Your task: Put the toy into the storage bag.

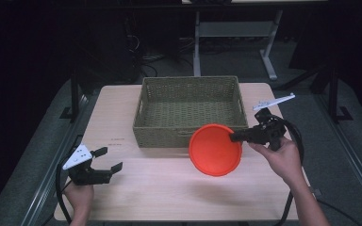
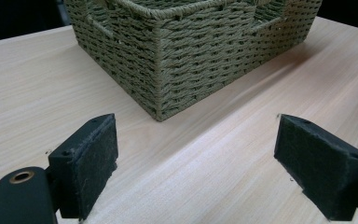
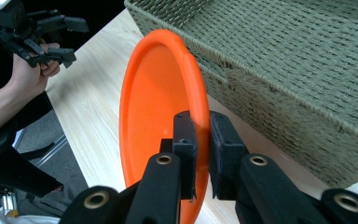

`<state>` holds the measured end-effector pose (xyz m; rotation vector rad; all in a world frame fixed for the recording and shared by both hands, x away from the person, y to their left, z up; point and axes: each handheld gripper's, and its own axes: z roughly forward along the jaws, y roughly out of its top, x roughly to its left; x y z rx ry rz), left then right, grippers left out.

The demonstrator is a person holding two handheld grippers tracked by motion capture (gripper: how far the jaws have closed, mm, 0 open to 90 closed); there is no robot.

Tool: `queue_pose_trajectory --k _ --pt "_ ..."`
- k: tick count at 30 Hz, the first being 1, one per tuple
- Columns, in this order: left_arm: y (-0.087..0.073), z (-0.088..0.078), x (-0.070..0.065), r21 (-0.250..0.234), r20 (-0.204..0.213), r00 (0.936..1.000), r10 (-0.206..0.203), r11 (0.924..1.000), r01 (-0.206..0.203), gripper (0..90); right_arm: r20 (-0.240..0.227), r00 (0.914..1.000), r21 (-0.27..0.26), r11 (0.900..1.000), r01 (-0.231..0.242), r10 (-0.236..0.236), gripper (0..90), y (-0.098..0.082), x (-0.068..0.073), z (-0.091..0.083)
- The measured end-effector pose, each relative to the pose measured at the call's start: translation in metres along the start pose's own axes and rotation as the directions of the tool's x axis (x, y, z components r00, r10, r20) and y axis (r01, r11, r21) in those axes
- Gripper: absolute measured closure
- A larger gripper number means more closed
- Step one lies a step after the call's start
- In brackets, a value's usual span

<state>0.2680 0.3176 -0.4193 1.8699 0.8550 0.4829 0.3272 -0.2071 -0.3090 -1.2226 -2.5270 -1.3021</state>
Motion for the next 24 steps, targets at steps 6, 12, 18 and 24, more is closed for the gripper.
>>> queue_pose_trajectory --k 6,12,18,24 --pt "0.0 0.0 0.0 -0.001 -0.002 1.0 -0.005 1.0 0.005 12.6 0.006 1.0 -0.006 1.0 0.005 -0.004 82.0 0.006 0.002 -0.003" --pt "0.0 0.0 0.0 0.0 -0.005 1.0 0.0 1.0 0.0 12.6 0.01 0.9999 -0.014 1.0 0.006 -0.006 82.0 0.014 0.003 -0.006" --pt "0.0 0.0 0.0 -0.001 -0.006 1.0 0.001 1.0 -0.001 12.7 0.017 0.9998 -0.014 1.0 0.008 -0.008 82.0 0.02 0.004 -0.008" --pt "0.0 0.0 0.0 -0.001 -0.006 1.0 0.003 1.0 -0.003 12.7 0.017 0.9998 -0.02 1.0 0.006 -0.005 82.0 0.026 0.004 -0.009"
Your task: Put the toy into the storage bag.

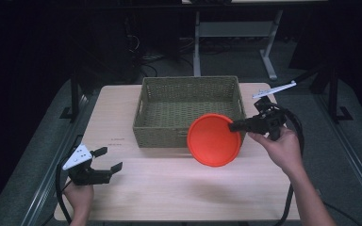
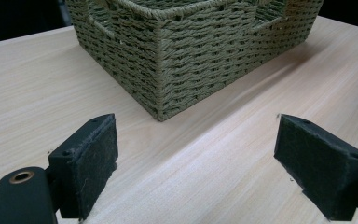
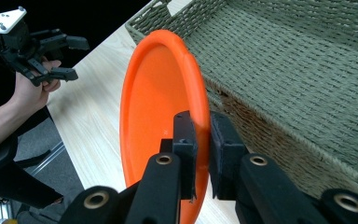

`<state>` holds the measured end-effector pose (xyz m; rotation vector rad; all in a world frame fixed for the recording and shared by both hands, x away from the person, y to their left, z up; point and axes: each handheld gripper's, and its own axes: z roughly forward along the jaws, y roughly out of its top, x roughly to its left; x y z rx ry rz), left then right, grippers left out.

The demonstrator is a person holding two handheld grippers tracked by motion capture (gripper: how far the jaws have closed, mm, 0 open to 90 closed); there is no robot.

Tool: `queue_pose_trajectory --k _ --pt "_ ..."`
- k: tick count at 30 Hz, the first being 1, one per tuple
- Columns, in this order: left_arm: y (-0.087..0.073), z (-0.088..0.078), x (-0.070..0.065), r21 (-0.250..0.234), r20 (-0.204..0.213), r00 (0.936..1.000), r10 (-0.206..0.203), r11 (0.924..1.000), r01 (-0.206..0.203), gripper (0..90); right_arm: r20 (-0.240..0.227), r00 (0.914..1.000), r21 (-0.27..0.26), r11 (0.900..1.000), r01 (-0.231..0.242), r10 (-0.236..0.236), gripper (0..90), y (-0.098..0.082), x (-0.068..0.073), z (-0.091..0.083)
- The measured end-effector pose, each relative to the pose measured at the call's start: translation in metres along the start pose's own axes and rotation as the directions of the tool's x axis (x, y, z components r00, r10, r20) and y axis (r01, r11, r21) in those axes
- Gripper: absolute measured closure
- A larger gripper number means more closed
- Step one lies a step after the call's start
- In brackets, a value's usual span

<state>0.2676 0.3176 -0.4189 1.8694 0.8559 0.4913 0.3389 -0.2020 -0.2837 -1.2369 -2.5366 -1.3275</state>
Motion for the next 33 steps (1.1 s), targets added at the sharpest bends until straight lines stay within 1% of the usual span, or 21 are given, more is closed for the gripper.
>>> queue_pose_trajectory --k 4,10,15,24,33 --pt "0.0 0.0 0.0 0.0 -0.002 1.0 0.0 1.0 0.0 12.7 0.009 1.0 0.005 1.0 0.004 -0.004 82.0 0.005 0.001 -0.002" --pt "0.0 0.0 0.0 -0.002 -0.001 1.0 0.0 1.0 0.0 12.6 0.021 0.9998 -0.002 1.0 0.007 -0.007 82.0 0.014 0.002 -0.005" --pt "0.0 0.0 0.0 -0.002 -0.001 1.0 0.0 1.0 0.0 12.6 0.022 0.9997 -0.002 1.0 0.007 -0.007 82.0 0.02 0.003 -0.006" --pt "0.0 0.0 0.0 -0.001 0.0 1.0 -0.001 1.0 0.001 12.7 0.036 0.9993 0.0 1.0 0.01 -0.01 81.9 0.03 0.004 -0.007" --pt "0.0 -0.001 0.0 -0.002 -0.002 1.0 0.001 1.0 -0.001 12.6 0.044 0.9988 0.001 1.0 0.021 -0.021 82.0 0.045 0.007 -0.006"
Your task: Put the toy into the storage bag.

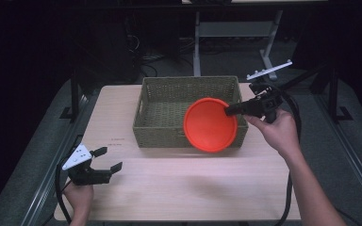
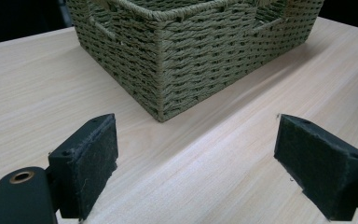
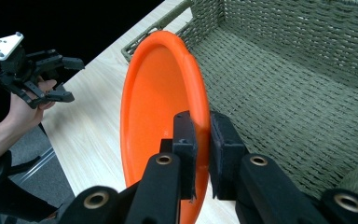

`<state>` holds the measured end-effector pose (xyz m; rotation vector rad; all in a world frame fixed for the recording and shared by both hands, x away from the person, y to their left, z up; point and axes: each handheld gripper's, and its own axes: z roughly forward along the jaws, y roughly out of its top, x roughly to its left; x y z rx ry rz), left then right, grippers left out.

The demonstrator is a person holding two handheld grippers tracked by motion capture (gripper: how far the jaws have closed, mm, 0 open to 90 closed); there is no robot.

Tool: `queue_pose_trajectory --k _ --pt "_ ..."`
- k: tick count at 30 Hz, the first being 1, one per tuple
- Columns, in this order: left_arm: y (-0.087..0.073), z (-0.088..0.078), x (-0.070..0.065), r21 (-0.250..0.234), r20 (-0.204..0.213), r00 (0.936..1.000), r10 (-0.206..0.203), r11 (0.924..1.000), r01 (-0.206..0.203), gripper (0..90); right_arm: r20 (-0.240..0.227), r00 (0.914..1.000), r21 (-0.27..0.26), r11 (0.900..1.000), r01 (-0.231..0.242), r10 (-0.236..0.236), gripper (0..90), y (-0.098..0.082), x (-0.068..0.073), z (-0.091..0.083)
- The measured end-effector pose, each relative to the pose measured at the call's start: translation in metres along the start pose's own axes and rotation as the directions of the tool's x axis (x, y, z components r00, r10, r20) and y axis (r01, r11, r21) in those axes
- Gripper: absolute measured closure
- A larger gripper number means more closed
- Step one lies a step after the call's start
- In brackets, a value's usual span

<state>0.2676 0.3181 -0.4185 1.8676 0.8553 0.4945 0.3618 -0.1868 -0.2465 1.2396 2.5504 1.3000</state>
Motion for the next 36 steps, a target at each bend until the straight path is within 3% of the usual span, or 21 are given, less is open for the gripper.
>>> queue_pose_trajectory --k 19,36 --pt "0.0 0.0 0.0 -0.001 -0.001 1.0 0.0 1.0 0.0 12.6 0.01 1.0 0.004 1.0 0.002 -0.002 81.9 0.026 0.0 0.007" --pt "0.0 -0.001 0.0 -0.004 0.0 1.0 -0.003 1.0 0.003 12.7 0.038 0.9987 0.005 0.999 -0.034 0.034 81.9 0.042 -0.014 0.011"
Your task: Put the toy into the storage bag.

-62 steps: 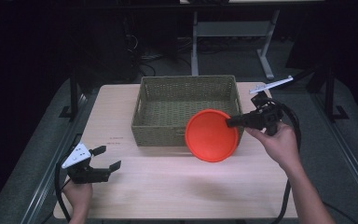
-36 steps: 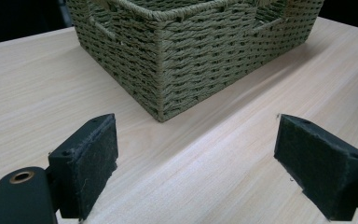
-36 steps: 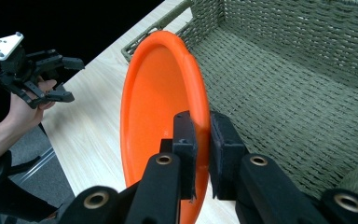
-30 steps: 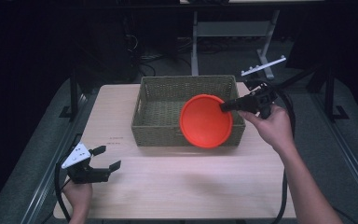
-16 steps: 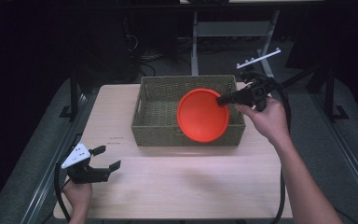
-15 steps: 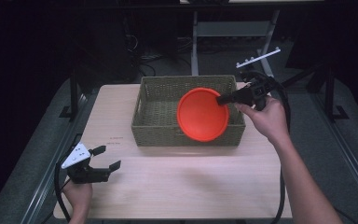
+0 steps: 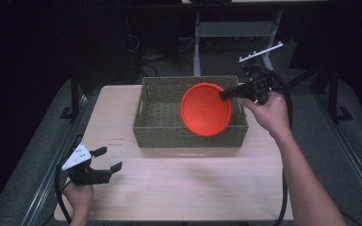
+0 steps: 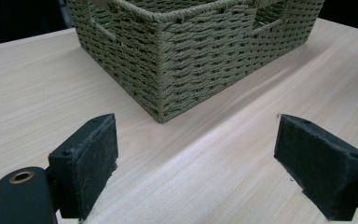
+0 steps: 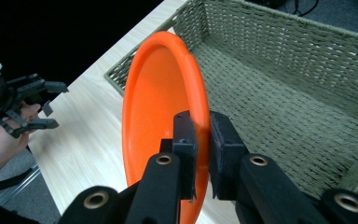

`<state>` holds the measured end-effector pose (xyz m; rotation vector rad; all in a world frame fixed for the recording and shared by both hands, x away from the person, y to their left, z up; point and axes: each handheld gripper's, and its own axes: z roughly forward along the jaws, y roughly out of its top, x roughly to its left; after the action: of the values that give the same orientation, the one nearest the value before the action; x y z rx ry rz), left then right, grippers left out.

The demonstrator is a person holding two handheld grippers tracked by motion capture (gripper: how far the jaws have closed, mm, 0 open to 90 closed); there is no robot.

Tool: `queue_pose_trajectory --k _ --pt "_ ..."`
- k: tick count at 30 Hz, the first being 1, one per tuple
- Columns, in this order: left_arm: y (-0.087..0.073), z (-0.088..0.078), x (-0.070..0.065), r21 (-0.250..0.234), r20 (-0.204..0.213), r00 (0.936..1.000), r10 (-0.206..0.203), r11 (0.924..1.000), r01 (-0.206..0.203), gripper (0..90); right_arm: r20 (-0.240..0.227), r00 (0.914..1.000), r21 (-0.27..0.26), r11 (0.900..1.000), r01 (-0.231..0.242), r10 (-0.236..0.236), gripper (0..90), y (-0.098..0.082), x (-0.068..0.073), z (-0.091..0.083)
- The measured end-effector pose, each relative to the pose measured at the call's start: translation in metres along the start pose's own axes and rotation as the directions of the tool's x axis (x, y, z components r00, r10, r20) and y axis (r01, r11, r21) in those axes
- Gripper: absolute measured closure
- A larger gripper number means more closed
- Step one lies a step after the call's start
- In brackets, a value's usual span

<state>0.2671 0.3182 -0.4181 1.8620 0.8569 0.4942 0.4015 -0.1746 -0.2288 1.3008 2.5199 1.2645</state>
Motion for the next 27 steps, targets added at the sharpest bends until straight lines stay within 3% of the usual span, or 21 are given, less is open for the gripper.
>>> queue_pose_trajectory --k 9,27 --pt "0.0 0.0 0.001 -0.001 -0.003 1.0 0.0 1.0 0.0 12.6 0.011 0.9999 -0.001 1.0 -0.011 0.011 81.9 0.009 -0.005 0.002" --pt "0.0 -0.001 0.001 -0.006 -0.002 1.0 -0.004 1.0 0.004 12.7 0.037 0.9977 0.018 0.998 -0.057 0.056 81.8 0.028 -0.023 0.027"
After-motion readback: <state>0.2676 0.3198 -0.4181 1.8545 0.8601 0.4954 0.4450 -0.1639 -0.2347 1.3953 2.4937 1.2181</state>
